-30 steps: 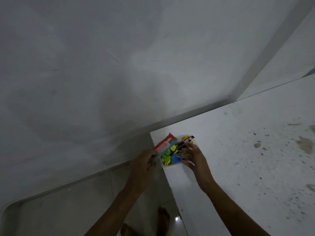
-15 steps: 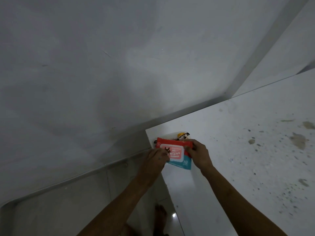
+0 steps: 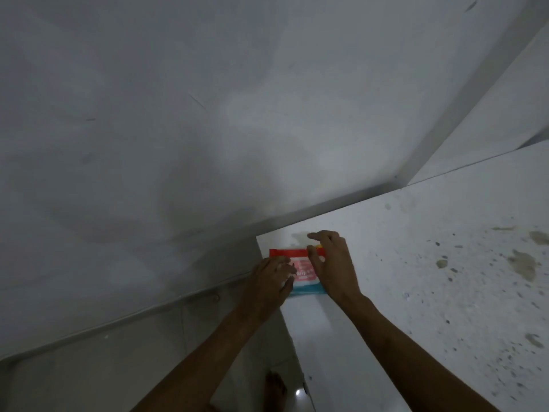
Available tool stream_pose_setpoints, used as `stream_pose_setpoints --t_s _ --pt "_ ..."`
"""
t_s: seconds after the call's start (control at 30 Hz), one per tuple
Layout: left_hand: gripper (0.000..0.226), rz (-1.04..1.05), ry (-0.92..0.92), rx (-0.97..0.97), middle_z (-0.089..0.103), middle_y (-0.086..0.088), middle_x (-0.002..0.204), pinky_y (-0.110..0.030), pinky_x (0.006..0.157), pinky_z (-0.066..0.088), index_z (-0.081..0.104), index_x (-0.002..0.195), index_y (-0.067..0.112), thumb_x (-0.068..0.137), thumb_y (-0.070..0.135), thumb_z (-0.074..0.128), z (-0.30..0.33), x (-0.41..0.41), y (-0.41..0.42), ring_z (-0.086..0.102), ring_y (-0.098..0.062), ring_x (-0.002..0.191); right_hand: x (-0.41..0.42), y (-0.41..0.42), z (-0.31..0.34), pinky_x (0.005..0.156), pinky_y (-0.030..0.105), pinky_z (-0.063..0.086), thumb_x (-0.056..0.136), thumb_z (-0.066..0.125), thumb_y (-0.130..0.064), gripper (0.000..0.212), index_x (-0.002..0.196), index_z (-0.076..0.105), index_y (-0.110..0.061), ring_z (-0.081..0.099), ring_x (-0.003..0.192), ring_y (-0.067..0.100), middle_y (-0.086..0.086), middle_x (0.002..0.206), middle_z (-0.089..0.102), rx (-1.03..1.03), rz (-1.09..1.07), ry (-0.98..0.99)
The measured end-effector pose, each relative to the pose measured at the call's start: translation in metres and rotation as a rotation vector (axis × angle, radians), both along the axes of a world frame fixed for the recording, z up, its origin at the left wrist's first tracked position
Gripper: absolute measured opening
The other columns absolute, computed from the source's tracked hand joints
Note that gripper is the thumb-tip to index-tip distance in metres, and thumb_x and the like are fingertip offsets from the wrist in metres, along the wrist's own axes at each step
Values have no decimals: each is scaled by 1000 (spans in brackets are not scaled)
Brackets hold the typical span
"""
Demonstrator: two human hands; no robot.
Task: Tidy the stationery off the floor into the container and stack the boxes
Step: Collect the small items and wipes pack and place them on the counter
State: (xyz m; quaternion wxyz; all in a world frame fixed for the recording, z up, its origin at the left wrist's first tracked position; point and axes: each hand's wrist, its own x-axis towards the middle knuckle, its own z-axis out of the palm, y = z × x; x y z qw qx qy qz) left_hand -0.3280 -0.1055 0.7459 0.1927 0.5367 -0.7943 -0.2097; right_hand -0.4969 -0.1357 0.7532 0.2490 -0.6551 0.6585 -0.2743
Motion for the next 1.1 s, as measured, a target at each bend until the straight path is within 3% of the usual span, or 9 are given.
stream_pose_setpoints --t_s 0.13,0.33,0.5,0.57,0.7,0.87,1.1 --pt "24 96 95 -22 60 -8 123 -25 97 39 64 111 8 94 19 53 13 15 -4 53 -23 113 29 2 24 101 27 38 93 57 -28 31 119 60 -13 56 112 20 7 124 60 -6 137 -31" --pt "29 69 91 -73 66 -17 105 -38 78 51 64 107 1 79 4 66 16 61 14 61 -36 91 89 16 31 89 31 47 96 52 -23 27 118 60 -9 58 102 20 9 113 63 -31 326 -121" --pt "32 165 58 -59 63 -10 114 -23 85 39 62 115 8 83 9 62 -1 122 37 57 -29 100 142 32 18 77 23 46 97 52 -27 24 112 63 -13 58 90 10 3 104 65 -46 396 -155" --pt "27 185 45 -59 63 -9 113 -24 88 39 63 111 8 84 9 62 -11 149 51 58 -28 101 163 44 7 73 23 45 96 51 -28 23 108 64 -12 58 87 11 3 101 66 -36 405 -169" --pt "26 239 8 -64 61 -8 115 -37 91 48 63 110 11 84 15 64 -41 202 83 56 -27 108 204 69 -25 67 28 43 93 52 -23 16 94 63 -11 54 77 14 3 87 62 -57 417 -141" --pt "37 256 -90 -82 56 -5 123 -36 94 44 56 118 16 85 32 54 -101 253 111 52 -23 115 239 88 -85 61 31 42 91 49 -35 17 79 47 -23 45 72 8 -10 76 47 -56 426 -82" --pt "39 293 -205 40 57 -8 123 -39 94 45 61 112 14 77 32 62 -239 286 134 55 -28 115 245 94 -219 55 37 45 86 58 -31 17 81 52 -16 44 72 12 -4 77 48 -32 512 143"
